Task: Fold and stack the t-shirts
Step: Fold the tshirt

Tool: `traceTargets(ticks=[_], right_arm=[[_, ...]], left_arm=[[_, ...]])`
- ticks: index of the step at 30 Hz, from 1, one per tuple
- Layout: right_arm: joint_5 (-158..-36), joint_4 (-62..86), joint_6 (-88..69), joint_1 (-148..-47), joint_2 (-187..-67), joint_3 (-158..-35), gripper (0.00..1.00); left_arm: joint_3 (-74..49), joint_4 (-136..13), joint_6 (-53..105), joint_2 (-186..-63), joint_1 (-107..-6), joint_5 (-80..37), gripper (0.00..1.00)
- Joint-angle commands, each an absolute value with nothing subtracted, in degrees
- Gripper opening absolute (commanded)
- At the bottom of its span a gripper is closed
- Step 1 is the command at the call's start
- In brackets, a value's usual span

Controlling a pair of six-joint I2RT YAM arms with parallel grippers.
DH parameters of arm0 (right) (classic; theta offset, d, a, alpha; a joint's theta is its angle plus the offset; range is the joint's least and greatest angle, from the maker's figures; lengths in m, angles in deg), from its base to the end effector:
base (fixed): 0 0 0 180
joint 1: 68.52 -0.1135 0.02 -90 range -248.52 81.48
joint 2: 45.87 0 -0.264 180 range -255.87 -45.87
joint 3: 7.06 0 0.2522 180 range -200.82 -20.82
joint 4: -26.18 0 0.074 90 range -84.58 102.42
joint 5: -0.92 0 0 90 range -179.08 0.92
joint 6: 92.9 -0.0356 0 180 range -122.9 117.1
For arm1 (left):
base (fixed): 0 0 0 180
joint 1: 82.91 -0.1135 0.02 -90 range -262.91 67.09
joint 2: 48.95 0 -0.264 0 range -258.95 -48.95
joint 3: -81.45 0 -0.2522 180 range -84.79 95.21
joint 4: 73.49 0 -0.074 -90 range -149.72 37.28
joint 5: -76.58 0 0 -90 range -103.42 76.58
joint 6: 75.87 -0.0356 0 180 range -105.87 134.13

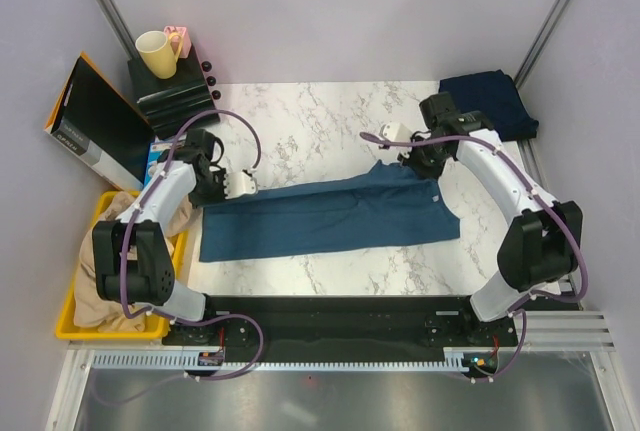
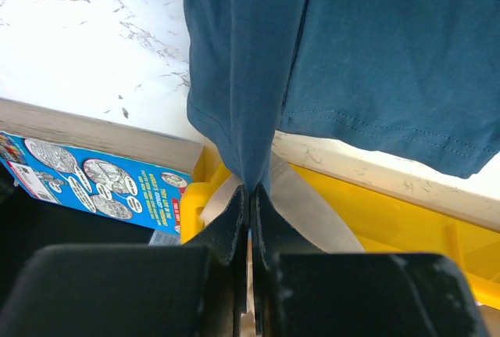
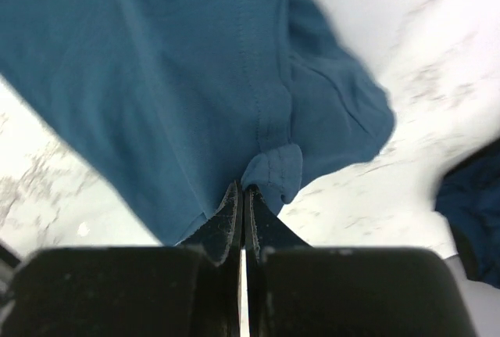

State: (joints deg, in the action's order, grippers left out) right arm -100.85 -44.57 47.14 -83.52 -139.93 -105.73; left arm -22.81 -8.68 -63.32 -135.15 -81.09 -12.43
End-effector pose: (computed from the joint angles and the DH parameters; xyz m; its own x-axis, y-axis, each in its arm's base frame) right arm 0.3208 0.0935 0.2976 -0.3120 -0.8605 -0.4028 -0.8910 0.4122 -0.1902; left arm 0.2783 -0.0082 0.2251 -0.1833 0.9823 -0.0389 0.9495 0.1872 0.2518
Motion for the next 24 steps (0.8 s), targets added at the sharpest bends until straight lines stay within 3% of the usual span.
traceTargets(ticks=[1, 20, 23, 24], right_arm=[[-99.9, -48.5, 51.0, -84.3, -133.2, -100.6, 0.0], [-100.2, -52.9, 54.4, -86.6, -131.5, -93.3, 0.01], [-100.2, -53.1, 54.4, -88.3, -132.6, -92.2, 0.12], [-100.2, -53.1, 54.6, -89.2, -132.7, -91.7, 0.18]], left_arm=[[-24.0, -8.0, -65.0, -132.5, -80.6, -12.5, 0.02], [-30.5, -7.1, -65.1, -133.5, -76.5, -10.9, 0.02], [-29.5, -7.1, -64.7, -134.7, -76.5, -9.6, 0.1], [-29.5, -7.2, -65.0, -134.8, -76.5, -9.3, 0.19]])
